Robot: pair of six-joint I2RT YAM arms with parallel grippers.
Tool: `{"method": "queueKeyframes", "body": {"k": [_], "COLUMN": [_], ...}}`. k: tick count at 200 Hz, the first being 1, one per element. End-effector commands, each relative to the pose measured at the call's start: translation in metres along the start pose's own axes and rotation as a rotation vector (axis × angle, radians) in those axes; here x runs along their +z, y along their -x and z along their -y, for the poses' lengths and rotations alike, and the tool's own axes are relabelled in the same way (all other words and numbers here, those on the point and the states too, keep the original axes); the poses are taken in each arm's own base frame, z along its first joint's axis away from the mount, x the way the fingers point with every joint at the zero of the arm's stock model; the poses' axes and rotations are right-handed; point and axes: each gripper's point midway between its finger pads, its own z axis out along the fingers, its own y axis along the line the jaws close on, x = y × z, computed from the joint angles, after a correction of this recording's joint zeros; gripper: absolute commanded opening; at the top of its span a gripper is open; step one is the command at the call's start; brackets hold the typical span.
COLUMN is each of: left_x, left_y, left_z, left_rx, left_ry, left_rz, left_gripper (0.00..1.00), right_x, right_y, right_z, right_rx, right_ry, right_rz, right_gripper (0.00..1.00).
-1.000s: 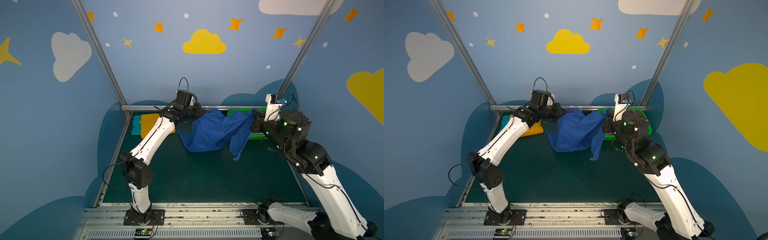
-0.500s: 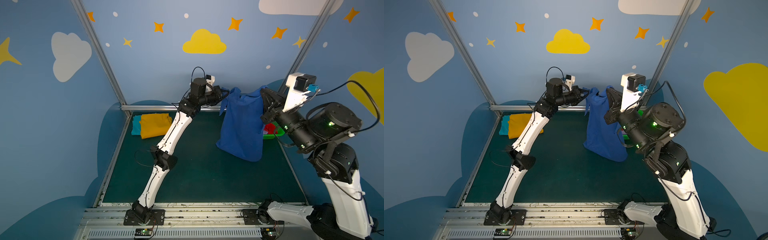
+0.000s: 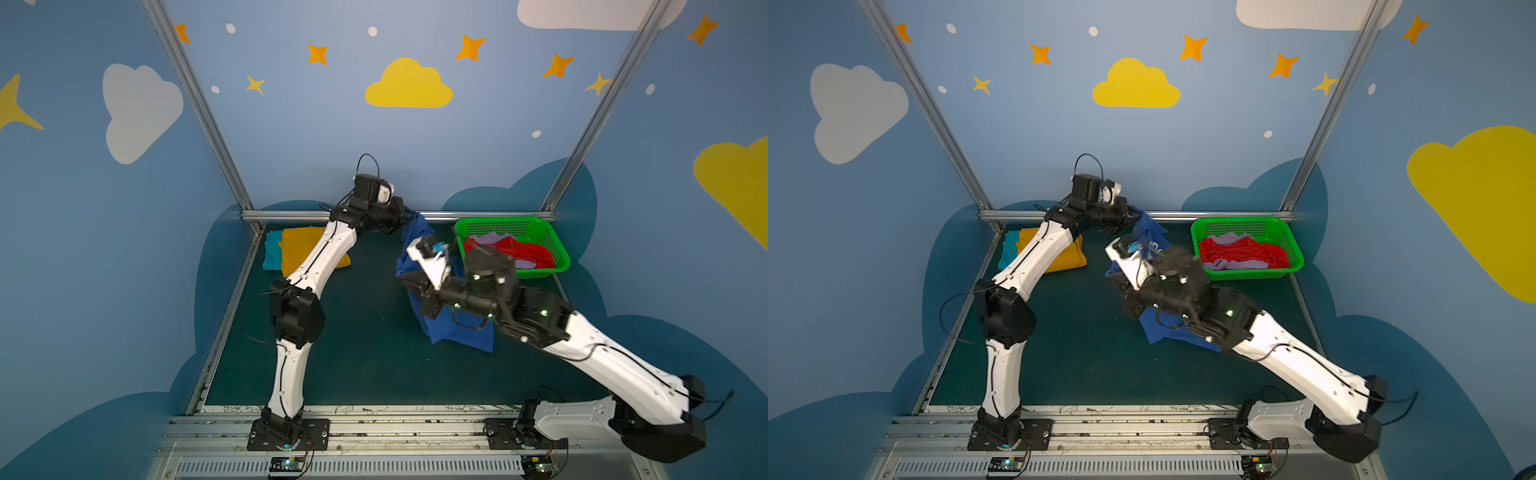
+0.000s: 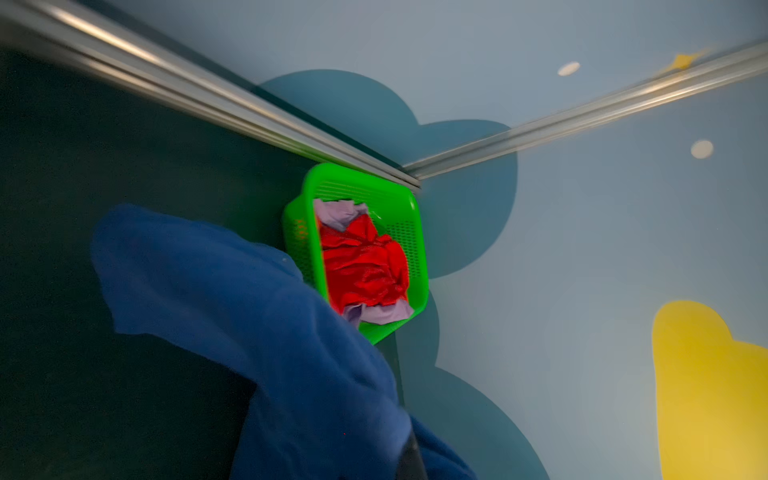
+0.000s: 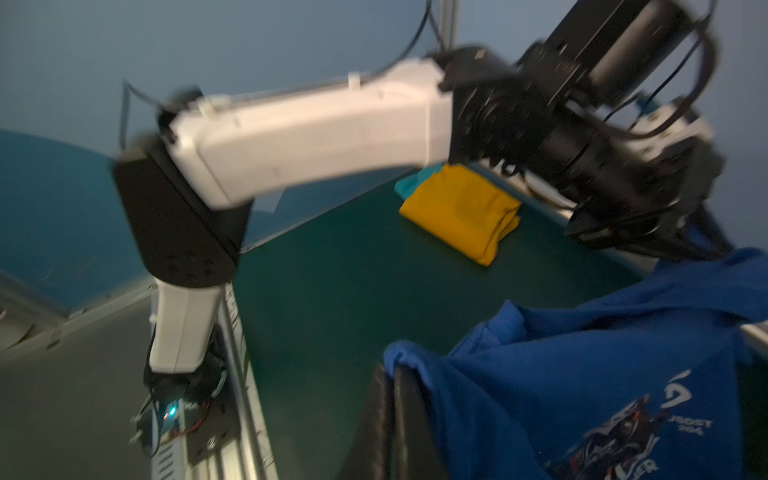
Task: Fold and stack the t-shirts
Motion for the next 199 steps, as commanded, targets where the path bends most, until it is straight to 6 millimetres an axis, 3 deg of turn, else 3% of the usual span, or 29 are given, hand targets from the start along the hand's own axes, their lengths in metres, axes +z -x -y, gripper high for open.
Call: {"method": "queueKeyframes", "body": {"k": [1,20,39,77,84,88,102,113,135,164,182,192,199], "left_x": [-0.044,-0.076,-0.097,-0.105,-0.106,-0.106,-0.112,-0.121,-0.151,-0.208,-0.237,-0.241,-0.239], "left_y": [0.023,0.023,0.013,-0.011,-0.013,-0.014,-0.012,-0.007,0.006,0.014,0.003,-0.011,-0.024], "left_z": [-0.046,-0.112,-0.162,-0.222,-0.228,-0.233,-0.240,-0.239,-0.224,-0.190,-0.176,-0.169,-0.167], "left_rx": [-0.039,-0.152,-0.206,-0.266,-0.273,-0.283,-0.303,-0.305,-0.263,-0.176,-0.156,-0.142,-0.132], "left_ry": [-0.016,0.052,0.134,0.234,0.247,0.256,0.262,0.266,0.322,0.461,0.524,0.540,0.554], "left_rz": [0.173,0.217,0.232,0.198,0.195,0.193,0.199,0.216,0.276,0.403,0.465,0.467,0.450], "left_gripper": [0.04,0.04,0.05,0.06,0.08,0.14,0.48,0.66,0.72,0.72,0.60,0.44,0.40], "right_x": [0.027,0.058,0.088,0.143,0.150,0.153,0.158,0.157,0.147,0.110,0.085,0.071,0.062], "right_y": [-0.024,-0.059,-0.086,-0.132,-0.140,-0.144,-0.150,-0.145,-0.131,-0.117,-0.126,-0.139,-0.150], "right_z": [-0.039,-0.062,-0.088,-0.140,-0.147,-0.151,-0.159,-0.156,-0.128,-0.063,-0.007,0.028,0.051], "right_rx": [0.091,0.112,0.131,0.174,0.168,0.162,0.148,0.151,0.151,0.233,0.286,0.322,0.347], "right_ry": [0.156,0.240,0.336,0.508,0.525,0.535,0.540,0.515,0.406,0.253,0.086,-0.034,-0.118], "right_rz": [-0.039,-0.146,-0.243,-0.446,-0.486,-0.506,-0.550,-0.560,-0.539,-0.525,-0.496,-0.493,-0.492], "right_gripper": [0.00,0.00,0.00,0.00,0.00,0.01,0.42,0.58,0.66,0.66,0.56,0.46,0.38]}}
